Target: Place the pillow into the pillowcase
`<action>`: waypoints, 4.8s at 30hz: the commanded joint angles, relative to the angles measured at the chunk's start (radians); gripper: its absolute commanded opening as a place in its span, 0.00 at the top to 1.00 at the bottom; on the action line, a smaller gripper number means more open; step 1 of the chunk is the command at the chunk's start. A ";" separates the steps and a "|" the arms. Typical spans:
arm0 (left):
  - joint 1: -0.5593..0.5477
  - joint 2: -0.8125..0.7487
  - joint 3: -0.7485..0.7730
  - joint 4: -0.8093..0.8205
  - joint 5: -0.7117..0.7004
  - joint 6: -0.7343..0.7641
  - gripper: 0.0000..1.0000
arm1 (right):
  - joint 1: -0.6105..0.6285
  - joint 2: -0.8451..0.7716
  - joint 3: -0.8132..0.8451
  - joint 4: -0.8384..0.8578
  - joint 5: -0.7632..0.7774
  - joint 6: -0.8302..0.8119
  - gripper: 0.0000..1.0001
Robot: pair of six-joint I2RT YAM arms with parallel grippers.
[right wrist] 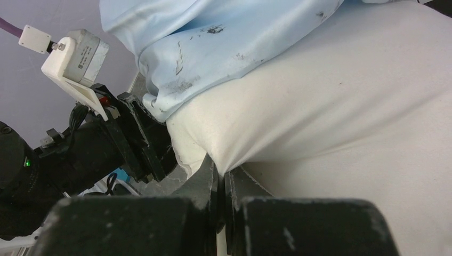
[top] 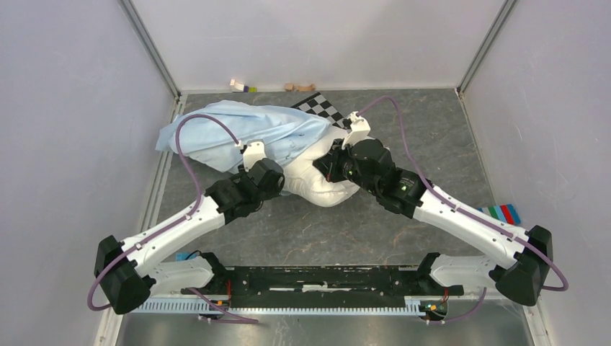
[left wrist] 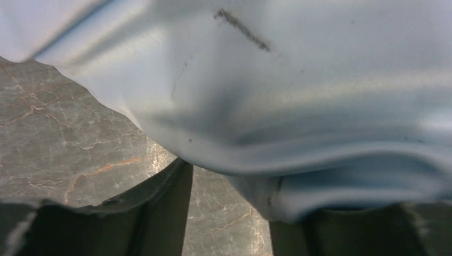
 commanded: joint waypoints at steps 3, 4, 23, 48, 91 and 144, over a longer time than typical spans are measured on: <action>0.000 -0.130 0.008 0.064 -0.109 -0.022 0.68 | 0.007 -0.058 0.008 0.121 0.025 -0.009 1.00; 0.000 -0.081 0.014 0.065 -0.112 -0.008 0.78 | 0.008 -0.059 0.005 0.125 0.031 -0.014 1.00; -0.197 0.093 0.783 0.030 0.341 0.386 0.98 | 0.142 0.019 0.063 0.108 0.154 -0.048 1.00; 0.062 0.270 0.537 0.112 0.481 0.117 0.98 | 0.094 -0.221 0.056 -0.284 0.404 -0.425 0.02; -0.078 0.371 0.773 0.013 0.511 0.172 0.98 | -0.237 0.060 -0.178 0.212 -0.247 -0.380 1.00; -0.100 0.414 0.822 -0.214 0.278 0.176 0.98 | -0.211 0.178 -0.143 0.260 -0.072 -0.163 1.00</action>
